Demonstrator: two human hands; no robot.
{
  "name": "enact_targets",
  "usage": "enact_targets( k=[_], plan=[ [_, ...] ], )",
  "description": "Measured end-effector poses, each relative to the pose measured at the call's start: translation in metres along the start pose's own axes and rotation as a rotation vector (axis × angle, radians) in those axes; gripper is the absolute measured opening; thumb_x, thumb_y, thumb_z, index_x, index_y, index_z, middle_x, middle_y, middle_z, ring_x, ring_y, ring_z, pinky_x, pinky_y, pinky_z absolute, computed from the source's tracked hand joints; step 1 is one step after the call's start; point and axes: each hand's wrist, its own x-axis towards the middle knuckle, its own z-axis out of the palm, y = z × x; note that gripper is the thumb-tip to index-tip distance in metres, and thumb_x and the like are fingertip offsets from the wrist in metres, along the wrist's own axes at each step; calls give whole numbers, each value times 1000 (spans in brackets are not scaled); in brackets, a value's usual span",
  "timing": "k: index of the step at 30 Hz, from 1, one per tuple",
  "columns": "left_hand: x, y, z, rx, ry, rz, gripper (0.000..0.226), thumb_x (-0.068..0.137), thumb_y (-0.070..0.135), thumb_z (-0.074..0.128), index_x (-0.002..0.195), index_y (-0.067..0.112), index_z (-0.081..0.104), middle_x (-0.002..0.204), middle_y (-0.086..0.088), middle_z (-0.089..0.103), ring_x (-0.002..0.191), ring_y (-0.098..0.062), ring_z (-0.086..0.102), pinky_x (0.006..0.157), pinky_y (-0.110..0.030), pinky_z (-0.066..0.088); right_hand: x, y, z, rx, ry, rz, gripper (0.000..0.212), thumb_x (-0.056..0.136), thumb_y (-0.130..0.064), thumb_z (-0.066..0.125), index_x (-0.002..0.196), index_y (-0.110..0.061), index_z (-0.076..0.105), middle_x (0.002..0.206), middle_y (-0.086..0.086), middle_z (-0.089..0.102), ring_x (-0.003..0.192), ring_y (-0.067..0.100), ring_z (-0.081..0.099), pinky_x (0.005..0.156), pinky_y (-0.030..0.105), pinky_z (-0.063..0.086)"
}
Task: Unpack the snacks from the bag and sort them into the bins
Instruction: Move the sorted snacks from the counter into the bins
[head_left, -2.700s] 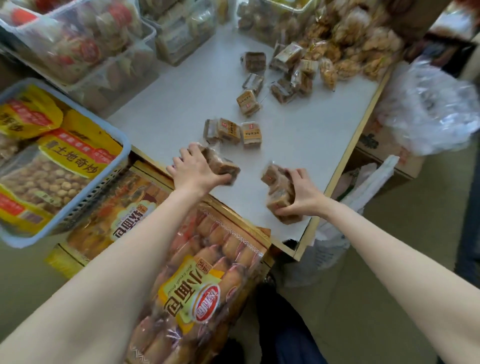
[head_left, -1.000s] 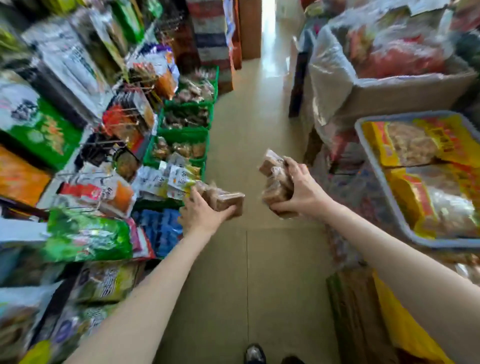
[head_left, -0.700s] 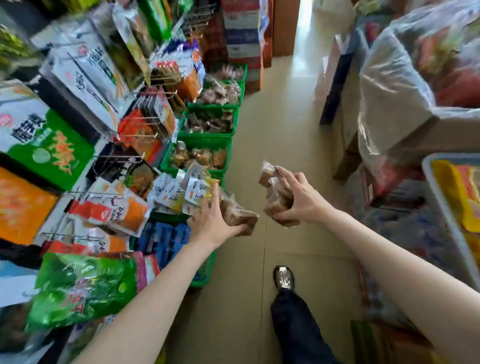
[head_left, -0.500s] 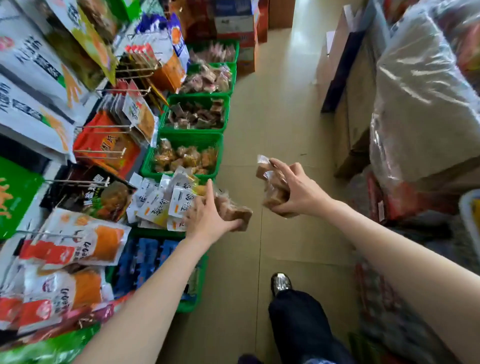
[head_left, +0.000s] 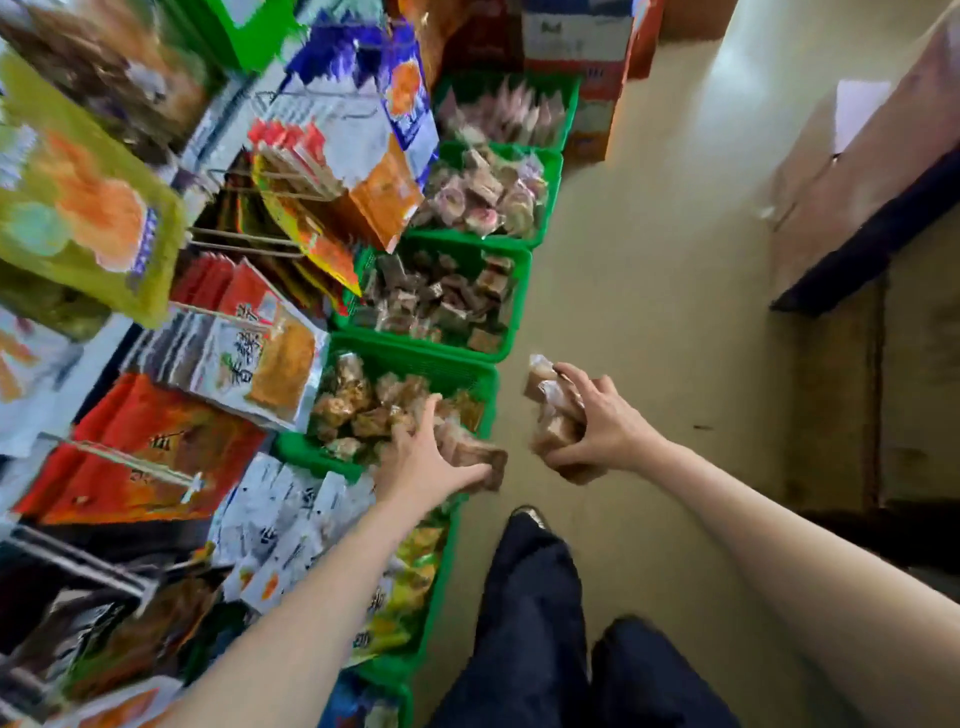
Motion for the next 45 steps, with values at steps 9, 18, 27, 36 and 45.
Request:
enact_targets(
  k=[9, 18, 27, 36, 45],
  plan=[
    [274, 46, 15, 132, 17, -97, 92, 67, 58, 73, 138, 37, 18, 133, -15, 31, 119, -39, 40, 100, -48, 38, 289, 64, 11, 135, -116, 153, 105, 67, -35, 81, 148, -30, 13, 127, 16, 34, 117, 36, 46, 100, 34, 38],
    [441, 10, 56, 606, 95, 34, 99, 72, 55, 70, 146, 36, 7, 142, -11, 23, 130, -36, 28, 107, -52, 23, 478, 68, 90, -16, -160, -40, 111, 68, -33, 80, 148, -35, 3, 143, 16, 17, 123, 41, 38, 100, 43, 40],
    [452, 3, 80, 370, -24, -210, 77, 90, 4, 53, 147, 30, 8, 156, -9, -10, 142, -39, 2, 111, -62, 13, 482, 76, 93, -102, -265, 31, 83, 86, -21, 62, 150, -21, 8, 150, 20, 11, 131, 44, 27, 106, 46, 31],
    [333, 90, -37, 426, 50, 115, 56, 94, 19, 45, 145, 14, 23, 142, -8, 39, 127, -27, 40, 104, -42, 33, 366, 30, -87, -146, -29, 158, 61, 91, -20, 53, 142, -5, 24, 134, 22, 37, 123, 41, 38, 100, 40, 33],
    [120, 227, -86, 651, 142, 840, 56, 88, 21, 50, 141, 13, 33, 135, -8, 42, 121, -28, 45, 97, -37, 35, 11, 18, -241, -327, 371, 390, 57, 89, -20, 54, 141, -10, 32, 135, 17, 32, 121, 37, 35, 103, 42, 35]
  ],
)
